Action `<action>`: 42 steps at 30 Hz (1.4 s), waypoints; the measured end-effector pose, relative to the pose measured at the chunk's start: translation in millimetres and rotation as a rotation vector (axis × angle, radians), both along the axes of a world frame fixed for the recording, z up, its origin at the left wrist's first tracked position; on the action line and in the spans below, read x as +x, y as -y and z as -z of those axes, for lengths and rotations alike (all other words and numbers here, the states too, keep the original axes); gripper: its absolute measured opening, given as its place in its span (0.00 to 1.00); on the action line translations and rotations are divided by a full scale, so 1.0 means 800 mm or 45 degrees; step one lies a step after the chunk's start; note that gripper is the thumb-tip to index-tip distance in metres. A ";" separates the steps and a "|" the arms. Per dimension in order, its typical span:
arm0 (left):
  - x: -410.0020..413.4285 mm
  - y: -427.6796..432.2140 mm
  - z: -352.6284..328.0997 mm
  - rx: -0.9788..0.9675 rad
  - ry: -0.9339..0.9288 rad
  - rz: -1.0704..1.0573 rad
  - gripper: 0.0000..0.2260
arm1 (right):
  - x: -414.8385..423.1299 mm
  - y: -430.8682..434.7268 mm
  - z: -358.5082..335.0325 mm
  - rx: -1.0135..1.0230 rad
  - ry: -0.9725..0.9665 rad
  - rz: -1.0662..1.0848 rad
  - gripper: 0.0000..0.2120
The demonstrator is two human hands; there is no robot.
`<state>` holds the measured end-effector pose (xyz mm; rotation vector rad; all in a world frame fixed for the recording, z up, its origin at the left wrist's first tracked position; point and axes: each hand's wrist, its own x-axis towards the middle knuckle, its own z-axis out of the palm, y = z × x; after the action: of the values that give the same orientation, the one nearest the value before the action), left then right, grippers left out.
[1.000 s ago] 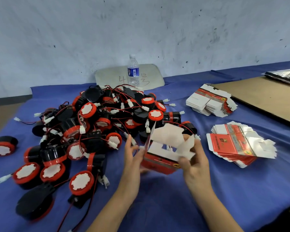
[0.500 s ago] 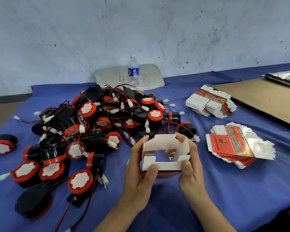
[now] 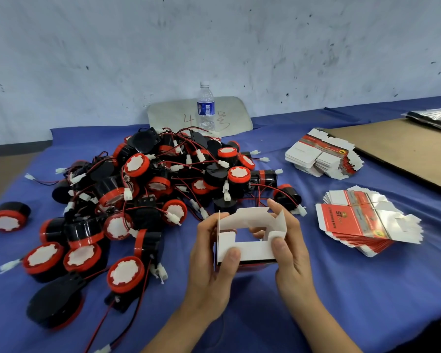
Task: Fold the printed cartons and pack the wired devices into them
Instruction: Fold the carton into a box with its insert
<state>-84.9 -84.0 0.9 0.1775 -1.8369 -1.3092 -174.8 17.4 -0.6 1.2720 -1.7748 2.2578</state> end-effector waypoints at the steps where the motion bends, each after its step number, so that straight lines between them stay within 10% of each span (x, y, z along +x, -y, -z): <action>1: 0.000 0.000 0.000 -0.002 -0.003 0.001 0.19 | 0.000 0.000 0.001 0.007 -0.006 0.002 0.18; 29: -0.001 0.004 -0.001 0.325 -0.107 0.064 0.13 | 0.000 0.002 0.005 0.054 -0.568 0.293 0.17; 36: -0.002 0.011 -0.002 -0.035 -0.007 0.132 0.25 | -0.001 0.001 0.004 0.015 -0.010 0.251 0.12; 42: -0.003 0.017 0.004 -0.165 0.051 0.101 0.16 | -0.003 0.000 0.004 0.018 0.235 0.133 0.17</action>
<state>-87.5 -97.4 -2.5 0.0625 -1.9735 -1.2428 -177.0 17.3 -3.4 0.9752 -1.8678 2.3755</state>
